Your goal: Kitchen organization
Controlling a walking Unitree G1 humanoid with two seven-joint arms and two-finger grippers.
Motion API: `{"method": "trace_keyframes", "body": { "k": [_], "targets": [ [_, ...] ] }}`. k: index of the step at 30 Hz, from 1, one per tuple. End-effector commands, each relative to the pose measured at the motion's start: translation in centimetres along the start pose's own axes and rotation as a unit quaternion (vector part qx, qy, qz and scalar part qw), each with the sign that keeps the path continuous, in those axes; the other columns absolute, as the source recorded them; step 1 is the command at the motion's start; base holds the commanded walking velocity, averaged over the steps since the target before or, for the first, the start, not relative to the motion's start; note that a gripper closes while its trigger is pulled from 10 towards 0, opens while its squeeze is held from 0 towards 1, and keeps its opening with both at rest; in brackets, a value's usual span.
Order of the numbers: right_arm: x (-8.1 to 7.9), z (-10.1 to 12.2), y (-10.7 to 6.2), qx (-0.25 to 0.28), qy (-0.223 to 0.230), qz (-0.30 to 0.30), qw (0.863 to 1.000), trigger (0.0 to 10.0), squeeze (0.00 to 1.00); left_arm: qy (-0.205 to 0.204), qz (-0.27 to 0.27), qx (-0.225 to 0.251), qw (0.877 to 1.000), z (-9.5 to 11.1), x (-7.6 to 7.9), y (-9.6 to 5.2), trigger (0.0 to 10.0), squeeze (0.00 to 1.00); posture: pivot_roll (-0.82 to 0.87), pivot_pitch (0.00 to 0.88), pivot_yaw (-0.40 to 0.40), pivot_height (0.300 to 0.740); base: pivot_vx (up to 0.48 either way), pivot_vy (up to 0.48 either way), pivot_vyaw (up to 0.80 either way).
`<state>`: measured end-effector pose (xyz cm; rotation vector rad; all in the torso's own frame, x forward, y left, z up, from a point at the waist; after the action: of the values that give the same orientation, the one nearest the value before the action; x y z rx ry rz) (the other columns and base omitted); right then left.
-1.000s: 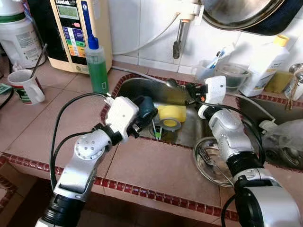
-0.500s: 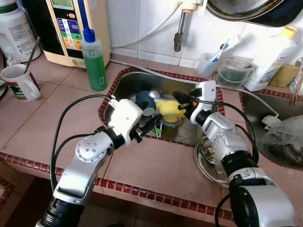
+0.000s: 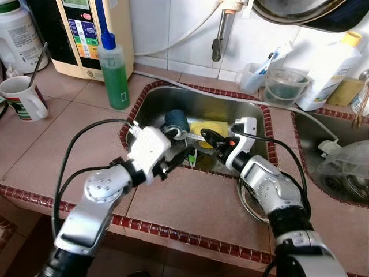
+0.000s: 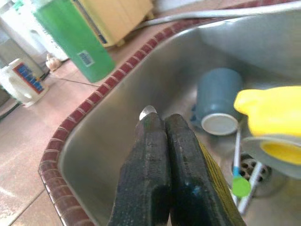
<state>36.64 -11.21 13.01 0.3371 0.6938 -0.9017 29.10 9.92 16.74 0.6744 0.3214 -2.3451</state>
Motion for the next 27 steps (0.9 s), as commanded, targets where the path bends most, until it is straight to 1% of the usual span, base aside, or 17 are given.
{"method": "trace_keyframes", "body": {
  "k": [1,4,5,7,8,10,12,20,24,27],
  "targets": [
    [0.3,1.3,-0.9,0.021,0.005,-0.010,1.000,10.0,0.00,0.014,-0.022,0.016,1.000,0.7,0.2,-0.2,10.0,0.00,0.11,0.118,-0.065,0.740,0.000,0.000,0.00],
    [0.5,1.5,-1.2,0.029,0.021,-0.016,0.999,10.0,0.00,0.018,-0.020,0.014,1.000,0.6,-0.1,-0.2,10.0,0.00,0.10,0.119,-0.060,0.740,0.000,0.000,0.00],
    [0.6,1.6,-1.4,0.032,0.020,-0.020,0.999,10.0,0.83,0.020,-0.020,0.016,0.999,0.7,-0.3,-0.1,10.0,0.00,0.10,0.119,-0.055,0.740,0.000,0.000,0.00],
    [0.6,1.6,-1.5,0.033,0.021,-0.022,0.999,10.0,0.83,0.021,-0.021,0.017,0.999,0.8,-0.4,-0.1,10.0,0.00,0.10,0.119,-0.055,0.740,0.000,0.000,0.00],
    [0.6,1.7,-1.5,0.036,0.026,-0.020,0.999,10.0,1.00,0.023,-0.021,0.019,0.999,0.8,-0.5,0.0,10.0,0.00,0.10,0.117,-0.051,0.740,0.000,0.000,0.00],
    [0.4,1.9,-1.6,0.043,0.028,-0.018,0.998,10.0,1.00,0.024,-0.022,0.022,0.999,0.9,-0.6,0.2,10.0,0.00,0.09,0.116,-0.045,0.740,0.000,0.000,0.00],
    [0.3,2.4,-1.6,0.053,0.041,-0.015,0.998,10.0,1.00,0.025,-0.022,0.024,0.999,1.0,-0.7,0.4,10.0,0.00,0.09,0.116,-0.044,0.740,0.000,0.000,0.00],
    [-0.2,3.0,-1.2,0.063,0.041,-0.012,0.997,10.0,1.00,0.024,-0.014,0.027,0.999,1.1,-1.3,0.7,10.0,0.00,0.10,0.112,-0.040,0.740,0.000,0.000,0.00],
    [-0.9,3.7,-0.8,0.086,0.022,-0.001,0.996,10.0,1.00,0.024,0.006,0.028,0.999,1.2,-1.9,1.0,10.0,0.00,0.10,0.097,-0.039,0.740,0.000,0.000,0.00],
    [-1.6,4.3,-0.6,0.107,-0.002,0.006,0.994,10.0,1.00,0.010,0.030,0.029,0.999,1.1,-2.6,1.2,10.0,0.00,0.10,0.081,-0.037,0.740,0.000,0.000,0.00]
  ]
}}
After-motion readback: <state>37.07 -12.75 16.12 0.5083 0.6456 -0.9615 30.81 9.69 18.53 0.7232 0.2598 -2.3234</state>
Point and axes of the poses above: a point about 5 cm out from each wrist's last joint towards the gripper, its own y axis pointing out of the wrist towards the gripper, its own z axis along the axis of the wrist's last joint, x = y × z, the point moved 2 cm from there along y, pointing out of the wrist towards the gripper, and after that the axes turned 14 degrees about y, right-handed, at the moved point
